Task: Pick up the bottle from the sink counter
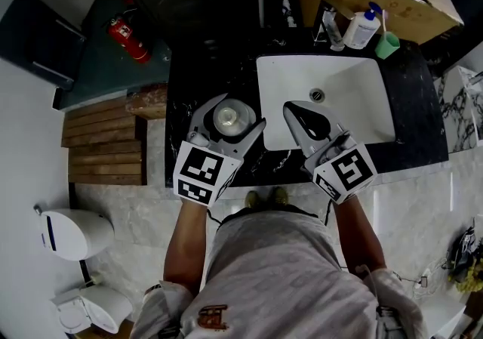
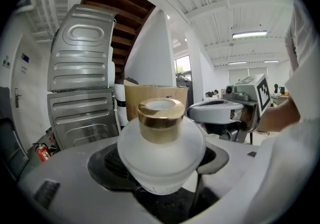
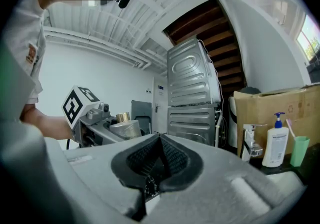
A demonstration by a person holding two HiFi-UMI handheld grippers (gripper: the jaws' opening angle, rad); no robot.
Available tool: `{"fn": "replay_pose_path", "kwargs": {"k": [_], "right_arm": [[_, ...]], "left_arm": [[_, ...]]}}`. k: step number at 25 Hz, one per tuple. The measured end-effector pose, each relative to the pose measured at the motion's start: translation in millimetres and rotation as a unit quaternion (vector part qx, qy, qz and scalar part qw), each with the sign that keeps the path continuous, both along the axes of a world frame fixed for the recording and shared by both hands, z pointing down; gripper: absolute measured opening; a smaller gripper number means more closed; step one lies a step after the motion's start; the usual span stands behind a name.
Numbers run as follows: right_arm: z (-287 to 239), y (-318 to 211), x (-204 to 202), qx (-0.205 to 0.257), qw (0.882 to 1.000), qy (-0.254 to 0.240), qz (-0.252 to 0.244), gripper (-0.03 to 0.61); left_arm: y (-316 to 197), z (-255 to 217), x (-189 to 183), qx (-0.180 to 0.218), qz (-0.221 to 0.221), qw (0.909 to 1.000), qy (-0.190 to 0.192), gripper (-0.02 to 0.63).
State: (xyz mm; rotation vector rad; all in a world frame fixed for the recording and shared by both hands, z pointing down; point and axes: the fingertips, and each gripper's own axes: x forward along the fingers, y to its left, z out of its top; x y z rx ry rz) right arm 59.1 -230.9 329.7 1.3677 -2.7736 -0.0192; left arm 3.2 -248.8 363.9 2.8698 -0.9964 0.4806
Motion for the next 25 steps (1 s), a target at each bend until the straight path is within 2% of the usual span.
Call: {"fn": "replay_pose_path", "kwargs": {"k": [25], "right_arm": [[2.1,12.0,0.6,-0.001,1.0,0.011,0.006,0.0]], "left_arm": [[9.3,-8.8,0.6,0.012,0.005,0.9999,0.004,0.33]]}}
